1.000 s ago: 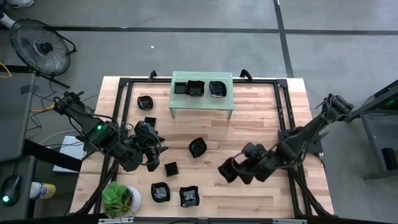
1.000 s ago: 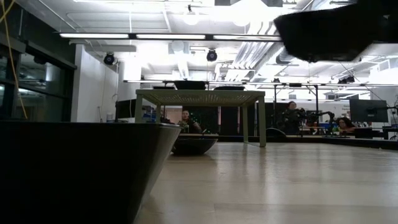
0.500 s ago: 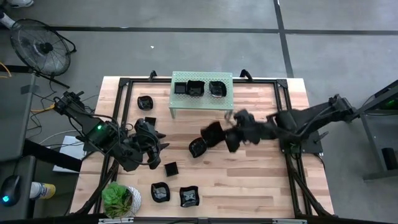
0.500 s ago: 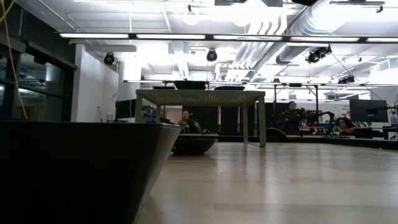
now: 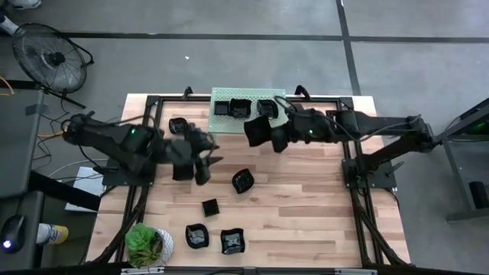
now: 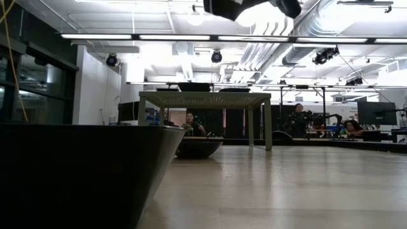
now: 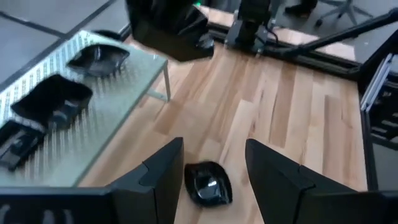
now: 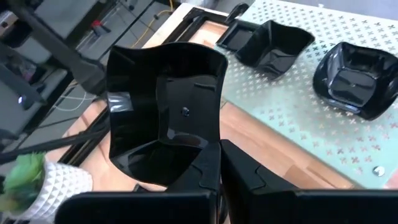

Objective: Pick & Place Mini shaped plates
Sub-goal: Stack the wave square shaped plate on top of the wave square shaped plate on the shelf

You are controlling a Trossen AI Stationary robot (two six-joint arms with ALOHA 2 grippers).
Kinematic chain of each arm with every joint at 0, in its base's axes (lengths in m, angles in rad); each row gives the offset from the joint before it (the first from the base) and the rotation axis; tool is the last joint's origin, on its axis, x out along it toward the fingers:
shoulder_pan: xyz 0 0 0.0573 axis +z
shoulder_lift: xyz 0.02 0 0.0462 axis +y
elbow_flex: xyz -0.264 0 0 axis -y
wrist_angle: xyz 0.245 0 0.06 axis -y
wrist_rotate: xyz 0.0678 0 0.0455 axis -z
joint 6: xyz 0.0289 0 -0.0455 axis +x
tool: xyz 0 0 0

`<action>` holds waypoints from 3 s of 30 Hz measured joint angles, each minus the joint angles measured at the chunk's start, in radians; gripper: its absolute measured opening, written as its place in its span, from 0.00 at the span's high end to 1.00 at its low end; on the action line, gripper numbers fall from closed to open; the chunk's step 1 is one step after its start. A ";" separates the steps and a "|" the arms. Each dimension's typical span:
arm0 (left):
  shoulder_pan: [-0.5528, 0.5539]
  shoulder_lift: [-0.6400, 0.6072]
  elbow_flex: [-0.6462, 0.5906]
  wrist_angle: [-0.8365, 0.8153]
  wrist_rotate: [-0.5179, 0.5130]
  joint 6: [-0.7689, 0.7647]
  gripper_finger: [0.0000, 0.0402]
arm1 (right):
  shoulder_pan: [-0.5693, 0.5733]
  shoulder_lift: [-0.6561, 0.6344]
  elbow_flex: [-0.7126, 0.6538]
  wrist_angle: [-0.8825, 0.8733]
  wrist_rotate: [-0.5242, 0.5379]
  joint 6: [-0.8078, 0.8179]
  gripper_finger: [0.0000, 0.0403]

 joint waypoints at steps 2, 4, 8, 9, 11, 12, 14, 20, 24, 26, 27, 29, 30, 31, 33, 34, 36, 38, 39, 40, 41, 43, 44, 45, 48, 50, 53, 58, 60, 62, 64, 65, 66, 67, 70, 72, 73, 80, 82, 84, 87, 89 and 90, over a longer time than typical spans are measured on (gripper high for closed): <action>0.055 -0.005 0.000 0.004 0.060 0.053 0.58 | -0.033 0.003 0.000 0.005 -0.022 -0.005 1.00; 0.118 -0.007 0.000 0.021 0.125 0.097 0.58 | -0.068 0.008 0.000 0.021 -0.043 -0.005 1.00; 0.229 -0.021 0.000 0.048 0.247 0.178 0.58 | -0.154 0.014 0.000 0.031 -0.106 0.001 1.00; 0.254 -0.023 0.000 0.051 0.272 0.197 0.58 | -0.176 0.015 0.000 0.032 -0.123 0.003 1.00; 0.300 -0.026 -0.001 0.046 0.330 0.226 0.58 | -0.215 0.026 0.000 0.040 -0.162 0.008 1.00; 0.321 -0.028 -0.003 0.057 0.357 0.241 0.58 | -0.232 0.030 0.000 0.050 -0.181 0.016 1.00; 0.360 -0.046 -0.037 0.123 0.432 0.265 0.58 | -0.261 0.042 0.000 0.075 -0.220 0.026 1.00; 0.459 -0.148 -0.270 0.396 0.598 0.244 0.58 | -0.320 0.096 -0.001 0.181 -0.276 0.060 1.00; 0.506 -0.230 -0.427 0.476 0.604 0.164 0.58 | -0.366 0.134 -0.001 0.213 -0.292 0.103 1.00; 0.515 -0.278 -0.497 0.513 0.607 0.126 0.58 | -0.381 0.155 -0.001 0.222 -0.295 0.121 1.00; 0.518 -0.305 -0.536 0.536 0.610 0.107 0.58 | -0.388 0.164 -0.001 0.232 -0.299 0.131 1.00; 0.516 -0.355 -0.608 0.611 0.610 0.070 0.58 | -0.397 0.186 -0.001 0.252 -0.303 0.143 1.00; 0.516 -0.383 -0.646 0.650 0.609 0.050 0.58 | -0.402 0.195 -0.001 0.267 -0.305 0.150 1.00; 0.516 -0.411 -0.682 0.688 0.606 0.030 0.58 | -0.407 0.205 -0.001 0.282 -0.305 0.162 1.00; 0.516 -0.461 -0.750 0.766 0.605 -0.011 0.58 | -0.417 0.225 -0.001 0.308 -0.308 0.170 1.00; 0.516 -0.486 -0.783 0.794 0.600 -0.032 0.58 | -0.423 0.233 -0.001 0.324 -0.311 0.180 1.00; 0.516 -0.527 -0.830 0.822 0.586 -0.072 0.58 | -0.433 0.248 -0.001 0.344 -0.327 0.189 1.00; 0.516 -0.562 -0.867 0.836 0.584 -0.100 0.58 | -0.439 0.259 -0.001 0.340 -0.335 0.188 1.00; 0.516 -0.576 -0.879 0.836 0.584 -0.109 0.58 | -0.443 0.268 -0.001 0.332 -0.336 0.188 1.00; 0.516 -0.587 -0.888 0.835 0.584 -0.114 0.58 | -0.443 0.274 -0.001 0.330 -0.338 0.188 1.00; 0.516 -0.597 -0.896 0.835 0.584 -0.116 0.58 | -0.443 0.283 -0.001 0.328 -0.341 0.190 1.00; 0.516 -0.609 -0.906 0.835 0.581 -0.117 0.58 | -0.443 0.301 -0.001 0.327 -0.346 0.196 1.00; 0.516 -0.613 -0.907 0.836 0.578 -0.119 0.58 | -0.443 0.309 -0.001 0.326 -0.350 0.199 1.00; 0.516 -0.615 -0.909 0.833 0.577 -0.119 0.58 | -0.443 0.320 -0.001 0.326 -0.355 0.199 1.00; 0.516 -0.616 -0.910 0.827 0.576 -0.119 0.58 | -0.441 0.345 -0.001 0.327 -0.369 0.206 1.00; 0.516 -0.616 -0.910 0.828 0.576 -0.120 0.58 | -0.440 0.355 -0.001 0.327 -0.368 0.210 1.00; 0.516 -0.616 -0.910 0.826 0.576 -0.125 0.58 | -0.440 0.362 -0.001 0.328 -0.368 0.215 1.00; 0.516 -0.616 -0.910 0.819 0.572 -0.127 0.58 | -0.441 0.362 -0.001 0.328 -0.344 0.217 1.00; 0.516 -0.616 -0.910 0.811 0.562 -0.127 0.58 | -0.441 0.362 -0.001 0.328 -0.339 0.218 1.00; 0.516 -0.616 -0.910 0.795 0.554 -0.128 0.58 | -0.441 0.364 -0.001 0.328 -0.334 0.224 1.00; 0.516 -0.615 -0.910 0.784 0.550 -0.134 0.58 | -0.441 0.370 -0.001 0.327 -0.335 0.225 1.00; 0.516 -0.615 -0.910 0.783 0.550 -0.135 0.58 | -0.442 0.372 -0.001 0.322 -0.337 0.225 1.00; 0.516 -0.615 -0.910 0.781 0.550 -0.135 0.58 | -0.442 0.378 -0.001 0.318 -0.336 0.225 1.00; 0.516 -0.615 -0.910 0.779 0.550 -0.135 0.58 | -0.441 0.380 -0.001 0.318 -0.337 0.226 1.00; 0.516 -0.615 -0.910 0.774 0.549 -0.135 0.58 | -0.441 0.381 -0.001 0.315 -0.337 0.228 1.00; 0.516 -0.615 -0.910 0.774 0.549 -0.135 0.58 | -0.443 0.381 -0.001 0.317 -0.334 0.230 1.00; 0.516 -0.615 -0.910 0.775 0.549 -0.135 0.58 | -0.446 0.381 -0.001 0.317 -0.335 0.232 1.00; 0.516 -0.615 -0.910 0.775 0.549 -0.135 0.58 | -0.455 0.381 -0.001 0.316 -0.353 0.220 1.00; 0.516 -0.615 -0.910 0.775 0.549 -0.135 0.58 | -0.455 0.381 -0.001 0.316 -0.359 0.218 1.00; 0.516 -0.615 -0.910 0.775 0.549 -0.135 0.58 | -0.455 0.381 -0.001 0.316 -0.369 0.206 1.00; 0.516 -0.615 -0.910 0.775 0.549 -0.135 0.58 | -0.454 0.381 -0.001 0.313 -0.369 0.199 1.00; 0.516 -0.615 -0.910 0.775 0.549 -0.135 0.58 | -0.454 0.381 -0.001 0.313 -0.369 0.198 1.00; 0.516 -0.615 -0.910 0.775 0.549 -0.135 0.58 | -0.454 0.381 -0.001 0.313 -0.369 0.198 1.00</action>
